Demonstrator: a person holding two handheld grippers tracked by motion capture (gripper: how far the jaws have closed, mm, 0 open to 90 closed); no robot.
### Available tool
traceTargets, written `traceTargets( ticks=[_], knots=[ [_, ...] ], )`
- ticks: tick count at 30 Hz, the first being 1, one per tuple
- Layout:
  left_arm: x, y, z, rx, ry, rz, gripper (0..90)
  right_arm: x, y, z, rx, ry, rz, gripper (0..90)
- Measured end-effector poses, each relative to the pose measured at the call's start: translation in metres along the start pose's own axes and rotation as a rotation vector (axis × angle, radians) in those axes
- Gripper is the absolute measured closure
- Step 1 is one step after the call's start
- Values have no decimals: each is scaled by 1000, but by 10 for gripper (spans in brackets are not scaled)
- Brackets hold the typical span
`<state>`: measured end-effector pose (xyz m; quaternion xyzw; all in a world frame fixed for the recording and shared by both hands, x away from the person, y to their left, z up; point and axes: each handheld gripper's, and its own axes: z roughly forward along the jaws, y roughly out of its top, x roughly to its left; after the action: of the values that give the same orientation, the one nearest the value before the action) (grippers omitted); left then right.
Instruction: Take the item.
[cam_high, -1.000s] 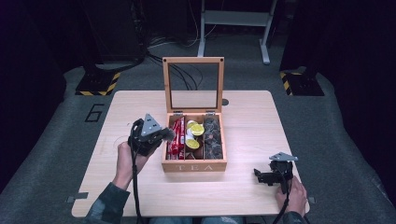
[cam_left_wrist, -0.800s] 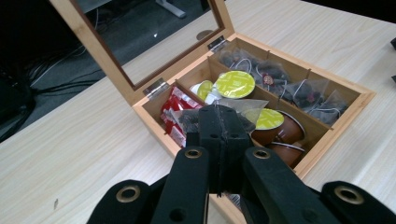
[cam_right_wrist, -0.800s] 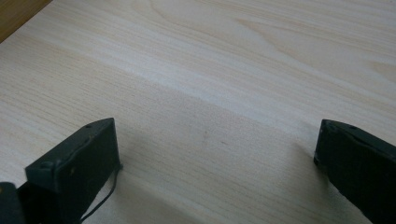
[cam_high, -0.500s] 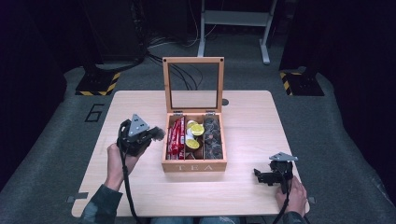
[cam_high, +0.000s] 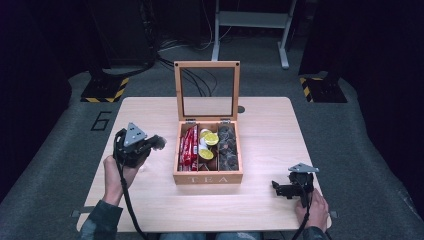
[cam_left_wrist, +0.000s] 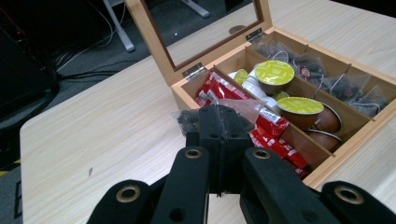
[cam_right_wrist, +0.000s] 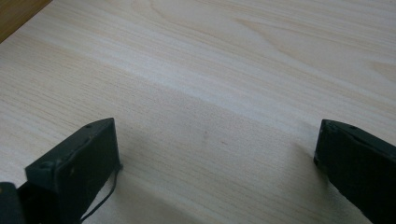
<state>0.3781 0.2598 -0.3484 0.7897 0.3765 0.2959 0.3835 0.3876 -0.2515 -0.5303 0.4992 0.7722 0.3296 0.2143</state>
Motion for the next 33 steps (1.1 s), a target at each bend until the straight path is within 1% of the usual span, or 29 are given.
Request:
traceTargets(
  ticks=[8,9,12,16,17,18,24,25,26,27,30,32,33],
  knots=[
    [7,-4,-4,3,26,-12,900,0,0,0,1,0,0,0],
    [9,-5,-4,7,27,-17,900,0,0,0,0,-1,0,0],
    [15,-9,-8,6,46,-32,899,0,0,0,0,0,0,0],
    [20,-12,-9,16,57,-36,899,0,0,0,-2,0,0,0],
    [25,-16,-10,29,64,-48,900,0,0,0,-1,0,0,0],
    [26,-18,-9,25,68,-54,900,0,0,0,-2,0,0,0],
    [36,-28,-7,51,84,-80,899,0,0,0,0,0,0,0],
    [38,-30,-6,49,88,-90,899,0,0,0,0,0,0,0],
    [38,-30,-6,49,88,-90,899,0,0,0,0,0,0,0],
    [41,-34,-5,55,92,-105,899,0,0,0,-1,0,0,0],
    [44,-37,-3,65,100,-110,899,0,0,0,1,0,0,0],
    [49,-43,0,70,104,-131,899,0,0,0,-1,0,0,0],
    [50,-44,0,79,105,-133,899,0,0,0,-1,0,0,0]
  ],
)
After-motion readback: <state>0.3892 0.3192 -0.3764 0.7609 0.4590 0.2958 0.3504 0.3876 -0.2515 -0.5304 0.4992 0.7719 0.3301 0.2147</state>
